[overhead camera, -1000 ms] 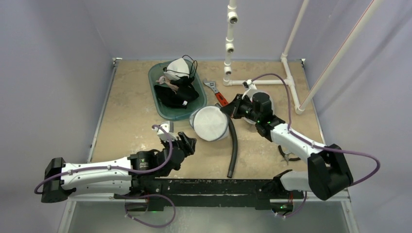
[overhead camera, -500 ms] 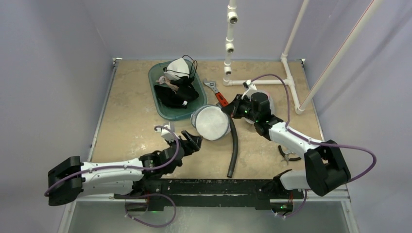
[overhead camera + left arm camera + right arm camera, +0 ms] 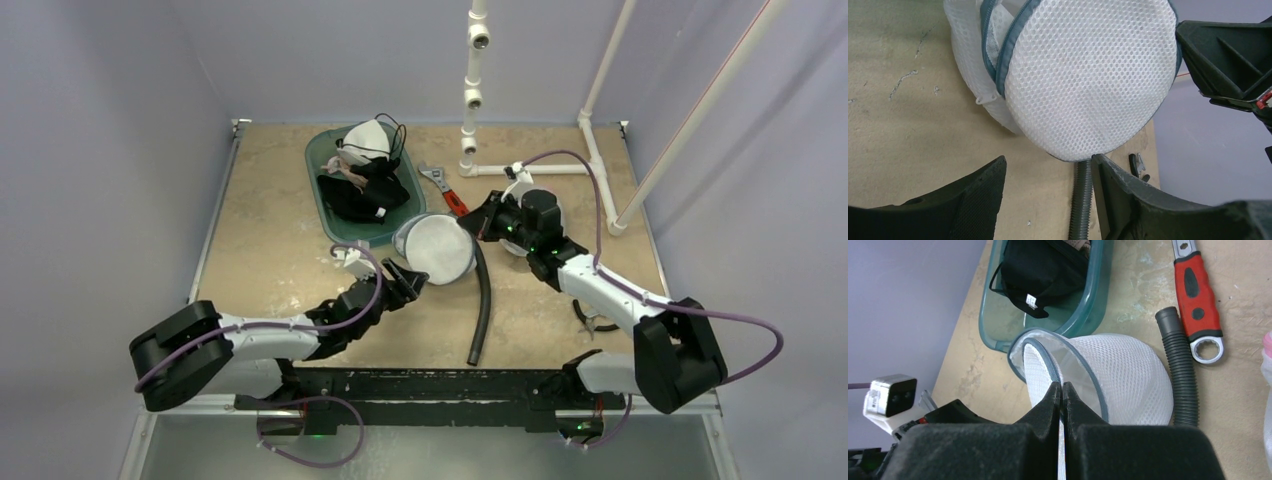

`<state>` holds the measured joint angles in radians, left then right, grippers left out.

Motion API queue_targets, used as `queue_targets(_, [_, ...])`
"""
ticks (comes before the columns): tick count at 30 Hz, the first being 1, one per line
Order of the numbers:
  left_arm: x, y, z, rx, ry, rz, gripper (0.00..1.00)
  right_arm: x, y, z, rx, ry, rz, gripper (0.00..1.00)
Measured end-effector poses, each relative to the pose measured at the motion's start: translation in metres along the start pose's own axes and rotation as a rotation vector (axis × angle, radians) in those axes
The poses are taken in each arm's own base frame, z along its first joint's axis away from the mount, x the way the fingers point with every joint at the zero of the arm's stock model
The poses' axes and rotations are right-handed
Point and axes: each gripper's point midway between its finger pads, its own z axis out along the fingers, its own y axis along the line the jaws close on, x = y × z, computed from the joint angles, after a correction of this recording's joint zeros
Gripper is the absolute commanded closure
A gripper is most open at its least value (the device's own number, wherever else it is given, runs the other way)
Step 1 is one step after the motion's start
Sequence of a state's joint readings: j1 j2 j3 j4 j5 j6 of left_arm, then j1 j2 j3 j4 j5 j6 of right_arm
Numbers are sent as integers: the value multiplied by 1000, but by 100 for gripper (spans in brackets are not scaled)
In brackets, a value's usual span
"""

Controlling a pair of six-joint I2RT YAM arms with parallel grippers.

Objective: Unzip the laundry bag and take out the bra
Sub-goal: Close the laundry bag at the center of the board, then pick up the laundry bag at the center of the board.

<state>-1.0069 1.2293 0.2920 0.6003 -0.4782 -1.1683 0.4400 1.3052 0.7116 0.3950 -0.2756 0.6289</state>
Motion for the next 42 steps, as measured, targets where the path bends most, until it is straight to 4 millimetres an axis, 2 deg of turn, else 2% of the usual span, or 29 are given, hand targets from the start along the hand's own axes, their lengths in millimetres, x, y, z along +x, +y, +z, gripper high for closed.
queue_targets(4, [2,2,5,8,8,-7,41,-7,5,-4,-15,-21,-7,100])
queue_targets(12, [11,14,21,4,28,-14,42,-7,6,-4,-19,-23,-7,100])
queue_targets(21, [1,5,33,67,-10,-48,49,-3,3,-5,-15,-16,-4,100])
queue_targets(25, [-1,8,39,78,-18,-61,50,-2,2,-5,-13,-12,-2,100])
queue_targets(31, [7,19,46,84,0,-73,49,-3,2,-5,-16,-15,-1,100])
queue_targets(35, [10,20,45,106,6,-81,59,-2,2,-5,-16,-14,-1,100])
queue_targets(42, [4,7,43,166,-9,-97,71,-3,2,-5,-17,-15,-1,100])
